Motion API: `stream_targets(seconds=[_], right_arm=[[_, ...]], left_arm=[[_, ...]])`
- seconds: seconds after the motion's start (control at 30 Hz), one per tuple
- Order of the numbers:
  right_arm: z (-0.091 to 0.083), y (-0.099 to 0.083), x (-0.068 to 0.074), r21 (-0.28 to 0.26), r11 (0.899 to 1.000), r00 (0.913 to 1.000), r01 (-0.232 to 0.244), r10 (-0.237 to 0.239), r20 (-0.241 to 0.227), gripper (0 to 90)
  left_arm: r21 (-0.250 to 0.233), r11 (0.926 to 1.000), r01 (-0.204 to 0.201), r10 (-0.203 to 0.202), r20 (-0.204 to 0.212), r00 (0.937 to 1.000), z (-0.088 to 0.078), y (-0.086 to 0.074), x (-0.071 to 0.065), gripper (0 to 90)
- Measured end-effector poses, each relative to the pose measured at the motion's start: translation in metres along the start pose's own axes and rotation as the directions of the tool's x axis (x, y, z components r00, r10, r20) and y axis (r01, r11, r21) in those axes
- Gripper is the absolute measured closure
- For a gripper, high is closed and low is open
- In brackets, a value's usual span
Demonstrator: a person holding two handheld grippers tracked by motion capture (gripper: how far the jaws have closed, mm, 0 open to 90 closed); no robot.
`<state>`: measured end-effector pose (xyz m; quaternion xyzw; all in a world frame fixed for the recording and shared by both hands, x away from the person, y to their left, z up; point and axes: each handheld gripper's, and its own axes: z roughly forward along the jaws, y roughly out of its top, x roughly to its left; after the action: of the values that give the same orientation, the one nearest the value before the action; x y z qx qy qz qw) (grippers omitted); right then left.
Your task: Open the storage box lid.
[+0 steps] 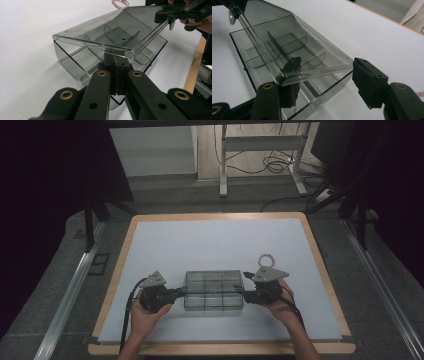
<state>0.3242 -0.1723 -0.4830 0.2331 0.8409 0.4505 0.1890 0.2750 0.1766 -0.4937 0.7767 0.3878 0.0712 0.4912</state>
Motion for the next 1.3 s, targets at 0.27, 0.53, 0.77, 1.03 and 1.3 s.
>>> stream_targets(seconds=[0.27,0.53,0.77,1.03,1.3], right_arm=[[0.004,0.002,0.0,-0.016,1.0,0.9999,0.017,-0.017,-0.002,38.9],[0.007,0.003,0.0,-0.032,0.999,0.9995,0.032,-0.032,0.0,41.9],[0.007,0.006,0.0,-0.05,0.998,0.9994,0.034,-0.034,-0.001,48.1],[0.005,0.008,-0.002,-0.071,0.997,0.9994,0.031,-0.031,-0.011,54.6],[0.005,0.01,-0.003,-0.066,0.997,0.9995,0.026,-0.027,-0.019,55.2]], left_arm=[[-0.008,1.0,0.003,-0.003,0.002,1.0,-0.001,0.0,-0.001,90.0],[-0.001,1.0,-0.002,0.002,-0.002,1.0,-0.006,-0.003,-0.001,90.0],[0.006,0.9998,0.018,-0.018,-0.025,0.9995,-0.017,-0.017,0.003,89.3],[0.038,0.998,0.05,-0.048,-0.042,0.998,-0.018,-0.034,0.014,82.4],[0.054,0.9974,0.048,-0.045,-0.066,0.9968,-0.015,-0.039,0.015,70.1]])
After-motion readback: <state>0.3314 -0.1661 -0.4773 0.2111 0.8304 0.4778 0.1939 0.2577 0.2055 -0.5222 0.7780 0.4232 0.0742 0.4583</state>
